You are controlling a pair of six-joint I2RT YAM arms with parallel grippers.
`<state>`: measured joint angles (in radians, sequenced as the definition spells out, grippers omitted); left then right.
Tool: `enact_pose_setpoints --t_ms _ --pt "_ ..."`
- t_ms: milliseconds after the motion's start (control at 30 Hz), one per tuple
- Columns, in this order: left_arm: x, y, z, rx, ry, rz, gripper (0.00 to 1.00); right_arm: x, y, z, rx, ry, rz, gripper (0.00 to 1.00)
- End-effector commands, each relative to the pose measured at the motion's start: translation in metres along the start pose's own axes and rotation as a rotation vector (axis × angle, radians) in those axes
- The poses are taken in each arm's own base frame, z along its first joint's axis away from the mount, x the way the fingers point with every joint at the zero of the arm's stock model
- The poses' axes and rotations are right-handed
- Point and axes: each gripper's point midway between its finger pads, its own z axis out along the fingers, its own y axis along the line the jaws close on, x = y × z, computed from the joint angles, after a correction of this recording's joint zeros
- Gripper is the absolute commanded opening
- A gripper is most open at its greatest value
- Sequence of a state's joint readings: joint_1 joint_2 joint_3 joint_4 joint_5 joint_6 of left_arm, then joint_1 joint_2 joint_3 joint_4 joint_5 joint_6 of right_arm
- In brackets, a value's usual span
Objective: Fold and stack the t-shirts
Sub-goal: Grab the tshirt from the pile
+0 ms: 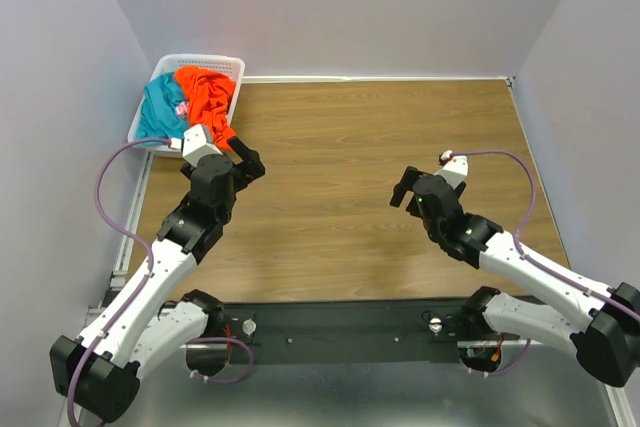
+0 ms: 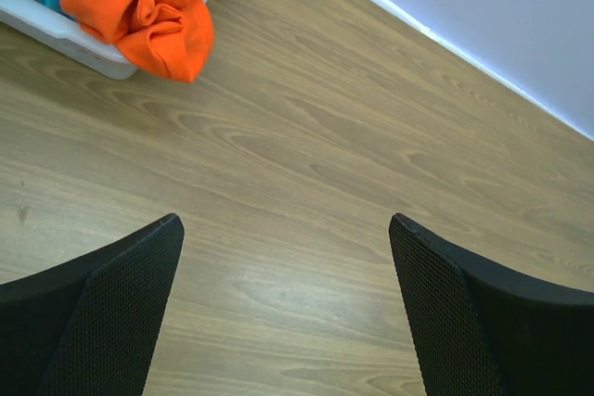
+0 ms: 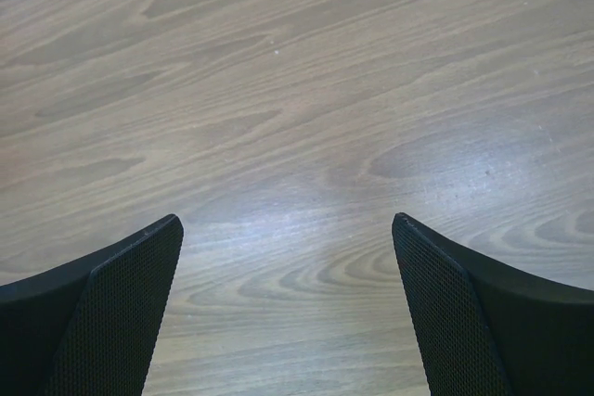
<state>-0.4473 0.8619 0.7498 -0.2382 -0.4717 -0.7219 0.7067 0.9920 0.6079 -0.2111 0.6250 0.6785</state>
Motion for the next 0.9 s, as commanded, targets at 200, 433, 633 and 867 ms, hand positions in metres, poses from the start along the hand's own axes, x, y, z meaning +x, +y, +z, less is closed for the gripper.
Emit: enact_pose_setpoints --t_ms 200,433,633,867 --pt "-0.020 0.002 -0.005 -0.041 -0.057 -0.008 0.98 -0.027 0.007 -0.006 -0.004 -0.064 0.069 1.00" --pt "-0.034 -0.006 0.007 -0.083 -0.073 -0.017 0.98 -0.038 0.008 -0.009 -0.008 -0.092 0.047 1.00" --pt "-0.065 -0.003 0.047 -0.196 -0.106 0.014 0.98 -0.042 0.004 -0.013 -0.008 -0.110 0.032 1.00" --pt "-0.102 0.031 0.133 -0.287 -0.069 0.043 0.98 -0.039 -0.005 -0.008 0.041 -0.117 0.011 1.00"
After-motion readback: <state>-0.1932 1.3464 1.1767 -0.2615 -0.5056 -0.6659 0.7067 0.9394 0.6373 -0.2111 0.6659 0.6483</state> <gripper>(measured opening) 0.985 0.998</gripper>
